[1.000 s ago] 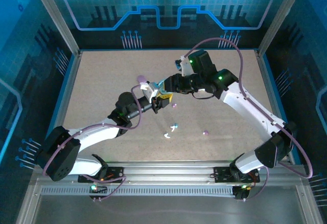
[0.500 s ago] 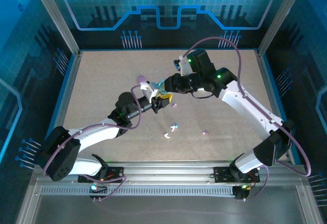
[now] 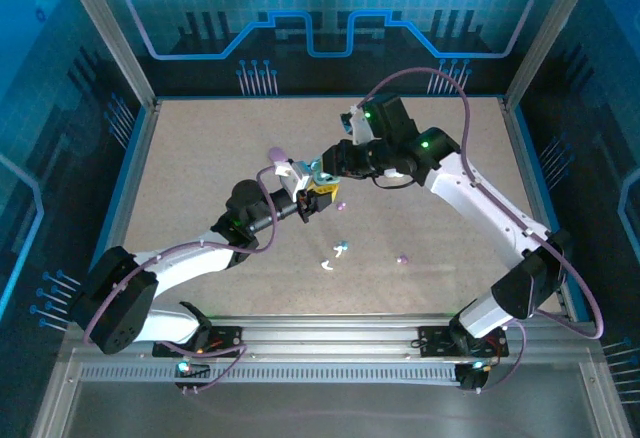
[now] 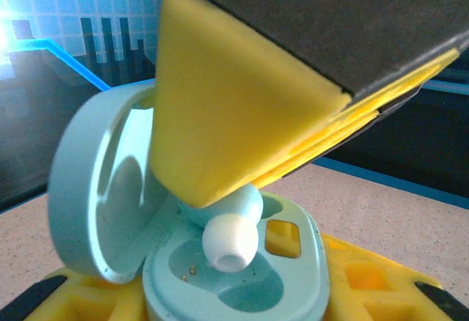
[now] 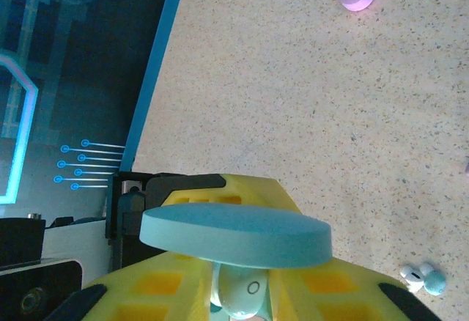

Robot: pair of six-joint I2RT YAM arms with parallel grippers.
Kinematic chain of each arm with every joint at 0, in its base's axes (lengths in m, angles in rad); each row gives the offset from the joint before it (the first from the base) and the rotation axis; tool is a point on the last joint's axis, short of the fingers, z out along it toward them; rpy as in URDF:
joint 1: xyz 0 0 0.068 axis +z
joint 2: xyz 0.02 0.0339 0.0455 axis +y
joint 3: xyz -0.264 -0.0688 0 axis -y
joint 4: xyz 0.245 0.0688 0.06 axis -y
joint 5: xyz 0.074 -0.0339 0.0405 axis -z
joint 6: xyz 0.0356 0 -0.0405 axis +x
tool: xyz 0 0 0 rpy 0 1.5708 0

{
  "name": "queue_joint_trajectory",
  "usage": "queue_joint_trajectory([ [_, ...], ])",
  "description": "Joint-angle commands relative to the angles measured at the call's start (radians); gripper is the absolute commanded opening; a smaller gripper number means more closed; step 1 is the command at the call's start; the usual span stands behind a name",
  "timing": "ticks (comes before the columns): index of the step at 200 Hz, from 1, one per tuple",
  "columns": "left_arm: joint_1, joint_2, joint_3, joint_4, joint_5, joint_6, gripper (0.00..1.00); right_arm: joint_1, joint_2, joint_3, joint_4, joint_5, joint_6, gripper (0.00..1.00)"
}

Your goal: Insert the wireless bluetooth earbuds into the charging case

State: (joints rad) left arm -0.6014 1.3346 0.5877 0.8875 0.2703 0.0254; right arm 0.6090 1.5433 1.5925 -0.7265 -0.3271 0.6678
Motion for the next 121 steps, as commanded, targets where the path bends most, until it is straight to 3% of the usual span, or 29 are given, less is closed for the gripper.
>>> queue_joint_trajectory([
  [1, -0.007, 0.002, 0.038, 0.042, 0.030, 0.000, 0.28, 0.022, 0.016, 0.044, -0.050, 0.000, -0.018, 0.24],
  [68, -0.007, 0.006, 0.048, 0.031, 0.019, 0.004, 0.28, 0.049, 0.040, 0.109, -0.155, -0.008, -0.064, 0.25],
  [121, -0.007, 0.004, 0.047, 0.026, 0.018, 0.007, 0.28, 0.050, 0.018, 0.108, -0.140, 0.010, -0.059, 0.34],
])
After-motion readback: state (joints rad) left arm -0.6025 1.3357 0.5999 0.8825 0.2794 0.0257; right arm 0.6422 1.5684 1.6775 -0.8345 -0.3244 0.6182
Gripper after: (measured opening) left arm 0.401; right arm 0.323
